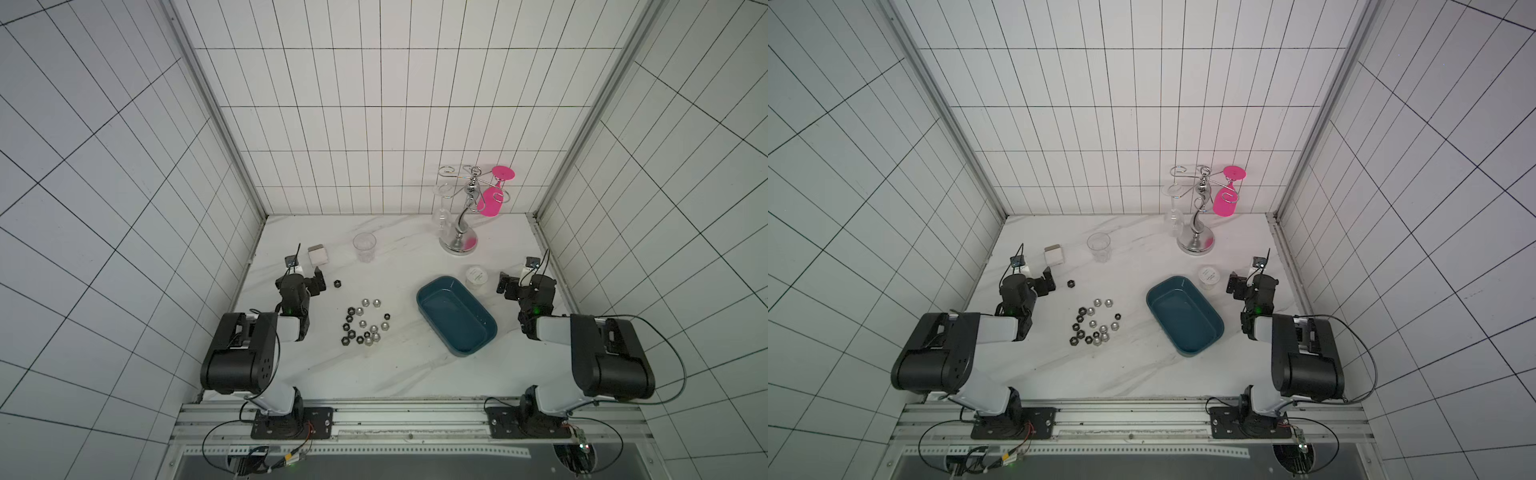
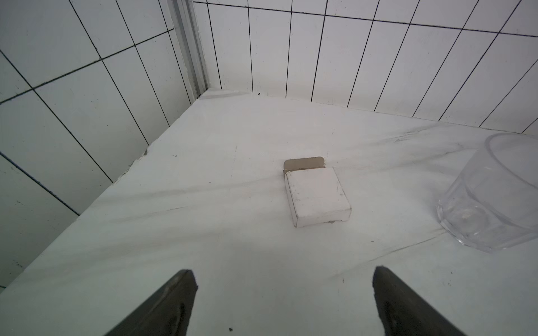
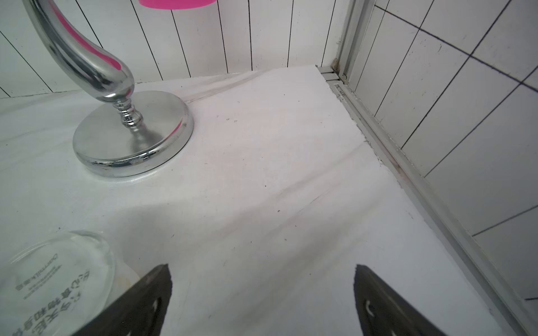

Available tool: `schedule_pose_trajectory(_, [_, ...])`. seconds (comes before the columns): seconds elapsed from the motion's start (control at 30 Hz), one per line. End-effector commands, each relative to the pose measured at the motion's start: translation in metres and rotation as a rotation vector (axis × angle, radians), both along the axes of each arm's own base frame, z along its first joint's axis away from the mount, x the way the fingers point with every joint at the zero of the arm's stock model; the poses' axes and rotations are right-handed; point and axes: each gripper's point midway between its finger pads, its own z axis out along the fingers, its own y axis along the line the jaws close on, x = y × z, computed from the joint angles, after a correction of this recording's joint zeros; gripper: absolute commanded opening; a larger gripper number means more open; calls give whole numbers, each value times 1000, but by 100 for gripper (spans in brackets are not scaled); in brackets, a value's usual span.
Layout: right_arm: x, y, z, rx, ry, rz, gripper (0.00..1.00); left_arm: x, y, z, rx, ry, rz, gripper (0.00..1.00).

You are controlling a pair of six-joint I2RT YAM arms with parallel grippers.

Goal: Put the nuts on the desktop into the storage box
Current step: Pick up the nut from the center of the board.

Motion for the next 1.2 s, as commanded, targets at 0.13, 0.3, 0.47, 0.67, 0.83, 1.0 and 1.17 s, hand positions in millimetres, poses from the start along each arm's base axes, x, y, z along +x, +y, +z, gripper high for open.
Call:
schedule_pose_trajectory(0.13, [0,-2,0,2,-3,-4,99,6,-1,15,-4,-43,-5,98])
schedule_pose_trajectory(0.3, [1,-3,0,5,-2,-4,99,5,1,15,-18,-44,-10,98])
schedule_pose_trajectory(0.47, [1,-3,0,5,-2,-4,99,6,1,15,-20,-44,-11,98])
schedule_pose_trajectory(0.67, [0,-13,25,-1,29,-74,99,6,8,45,-15,-49,33,98])
schedule_pose_trajectory(0.83, [-3,-4,72,-47,57,-87,100,-12,-7,89,-94,-33,19,98])
schedule_pose_trajectory(1.0, [-14,87,128,-165,61,145,97,-25,-13,145,-141,-55,9,99])
schedule_pose_trajectory(1.17, [-46,198,150,-130,118,435,100,-33,-21,165,-186,45,-31,99])
